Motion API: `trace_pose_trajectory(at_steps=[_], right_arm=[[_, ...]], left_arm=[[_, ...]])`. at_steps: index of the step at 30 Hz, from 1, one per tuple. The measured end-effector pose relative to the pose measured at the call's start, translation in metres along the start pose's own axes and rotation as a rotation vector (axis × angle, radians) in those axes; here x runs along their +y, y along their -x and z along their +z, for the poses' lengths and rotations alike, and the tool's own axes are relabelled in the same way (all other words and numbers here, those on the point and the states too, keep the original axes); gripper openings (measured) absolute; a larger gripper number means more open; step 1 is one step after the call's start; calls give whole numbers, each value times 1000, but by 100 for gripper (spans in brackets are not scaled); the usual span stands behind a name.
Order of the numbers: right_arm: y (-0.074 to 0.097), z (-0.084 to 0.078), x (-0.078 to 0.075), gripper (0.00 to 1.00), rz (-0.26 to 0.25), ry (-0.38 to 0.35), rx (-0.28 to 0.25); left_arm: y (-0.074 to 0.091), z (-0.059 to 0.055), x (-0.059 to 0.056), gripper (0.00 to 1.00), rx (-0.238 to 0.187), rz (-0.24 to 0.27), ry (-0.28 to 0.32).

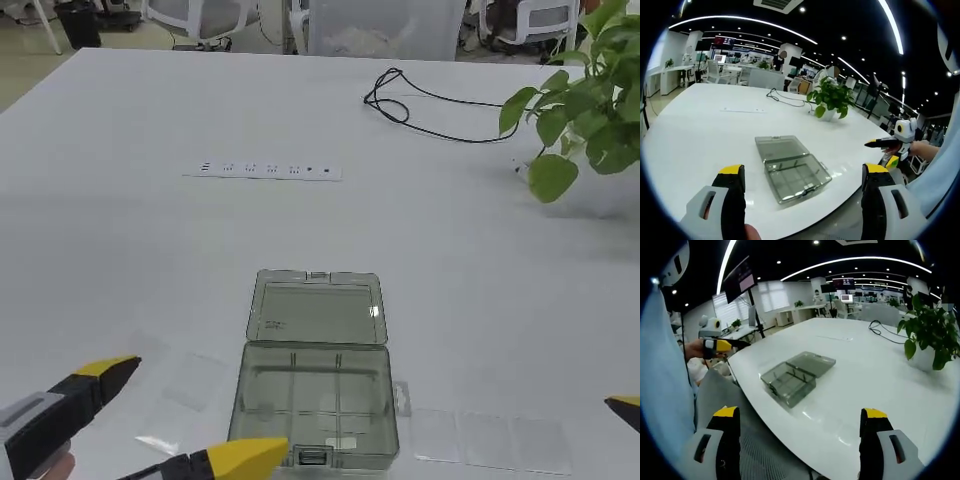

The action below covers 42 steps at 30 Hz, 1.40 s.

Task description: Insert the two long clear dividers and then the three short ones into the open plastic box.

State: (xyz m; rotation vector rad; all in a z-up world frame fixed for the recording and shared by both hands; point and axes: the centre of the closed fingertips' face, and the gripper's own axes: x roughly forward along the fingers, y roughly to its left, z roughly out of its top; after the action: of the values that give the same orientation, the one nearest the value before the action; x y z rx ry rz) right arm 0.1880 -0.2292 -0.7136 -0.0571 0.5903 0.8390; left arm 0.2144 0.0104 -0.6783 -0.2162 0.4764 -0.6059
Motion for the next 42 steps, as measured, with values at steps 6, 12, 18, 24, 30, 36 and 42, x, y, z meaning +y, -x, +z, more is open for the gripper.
trace_pose_trajectory(at_steps=[6,12,18,24,30,36,42], right_arm=[[0,1,0,100,-3,1,-2],[-2,-3,3,100,0,-7,2],[-3,-5,4,100,2,-14,5],[-3,-3,3,100,2,-10,5],[-1,4,-3,100,-11,1,-7],[3,5,-7,100,-28,9,-7],[4,9,-7,100,-41,13,-24]], left_arm=[[-1,1,0,99,-1,-5,-1],[1,-2,2,99,8,-6,0],[1,-3,3,99,14,-4,0],[-1,-3,2,99,19,-9,-2],[-4,0,2,99,22,-18,-12],[-5,1,4,98,13,-20,-11],[-4,-3,6,97,17,-16,-2]])
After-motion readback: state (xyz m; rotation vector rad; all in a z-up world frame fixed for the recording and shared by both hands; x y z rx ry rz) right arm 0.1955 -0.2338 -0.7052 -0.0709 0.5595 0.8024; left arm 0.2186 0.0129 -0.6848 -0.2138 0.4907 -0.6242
